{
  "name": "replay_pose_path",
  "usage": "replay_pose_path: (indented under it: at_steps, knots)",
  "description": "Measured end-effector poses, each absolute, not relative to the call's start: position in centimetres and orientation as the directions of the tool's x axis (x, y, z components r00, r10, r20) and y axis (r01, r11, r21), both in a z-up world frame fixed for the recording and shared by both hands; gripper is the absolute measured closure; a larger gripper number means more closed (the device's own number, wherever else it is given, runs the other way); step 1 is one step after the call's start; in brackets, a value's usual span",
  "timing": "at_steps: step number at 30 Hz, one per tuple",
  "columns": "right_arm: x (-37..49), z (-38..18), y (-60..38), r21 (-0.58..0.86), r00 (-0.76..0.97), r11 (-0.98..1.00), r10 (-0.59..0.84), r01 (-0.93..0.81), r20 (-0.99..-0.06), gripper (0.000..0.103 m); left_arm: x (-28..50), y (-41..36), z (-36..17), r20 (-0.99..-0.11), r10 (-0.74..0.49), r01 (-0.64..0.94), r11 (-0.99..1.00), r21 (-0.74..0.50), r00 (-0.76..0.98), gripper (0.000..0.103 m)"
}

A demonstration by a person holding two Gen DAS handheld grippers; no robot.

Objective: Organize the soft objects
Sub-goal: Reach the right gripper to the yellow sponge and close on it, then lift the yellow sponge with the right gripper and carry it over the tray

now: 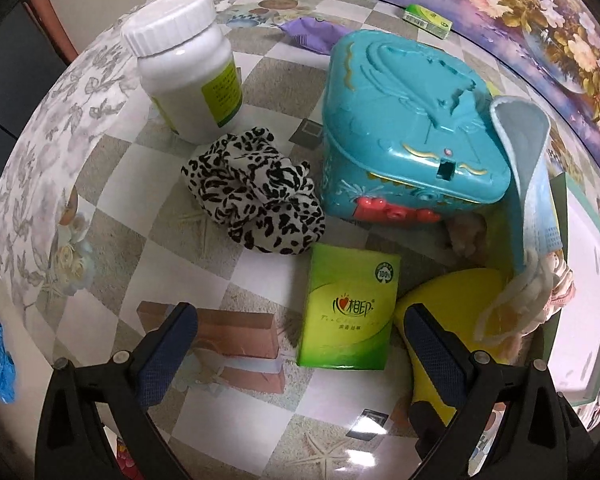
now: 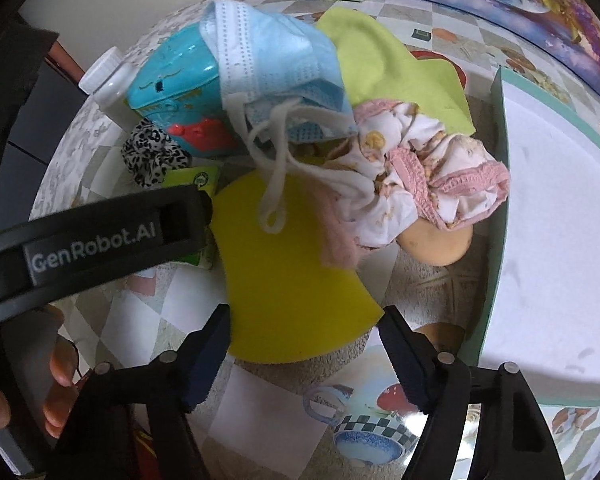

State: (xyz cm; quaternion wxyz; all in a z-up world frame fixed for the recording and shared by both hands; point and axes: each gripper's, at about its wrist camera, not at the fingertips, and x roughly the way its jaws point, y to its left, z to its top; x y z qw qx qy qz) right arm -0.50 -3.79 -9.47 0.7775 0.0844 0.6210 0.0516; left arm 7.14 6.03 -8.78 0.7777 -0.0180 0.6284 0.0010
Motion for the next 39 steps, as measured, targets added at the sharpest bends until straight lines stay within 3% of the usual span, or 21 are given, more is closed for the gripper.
replay_pose_path:
  at_steps: [13,20,25,26,39]
  knots:
    - [-2.7,-8.6,-4.1,0.192,0.189,0.981,0.187,0.011,-0.964,0.028,7.4,6.4,-9.7,-0.981,-0.016,-0.048,0.999,-0.025,0.191,0.002]
    - [-3.6,-8.5,-4.5,0.19,0.176,0.982,0.186,0.006,-0.967,0.028,7.1,6.0,-10.0,-0.978,-0.075,-0.014,0.997,-0.079,0.193,0.021]
    - [-4.4,-8.2,-4.9,0.189,0.165,0.982,0.188,-0.008,-0.968,0.028,6.6,5.8,-9.9,-0.968,-0.173,0.006,0.985,-0.175,0.183,0.052]
    - [-4.8,-8.2,-4.9,0.189,0.162,0.982,0.189,-0.013,-0.969,0.028,6.4,5.8,-9.8,-0.967,-0.184,0.01,0.983,-0.185,0.178,0.055]
    - [-7.1,-6.7,-7.0,0.198,0.158,0.979,0.202,-0.036,-0.967,0.031,3.2,7.5,-9.8,-0.977,-0.139,-0.043,0.988,-0.148,0.164,0.058]
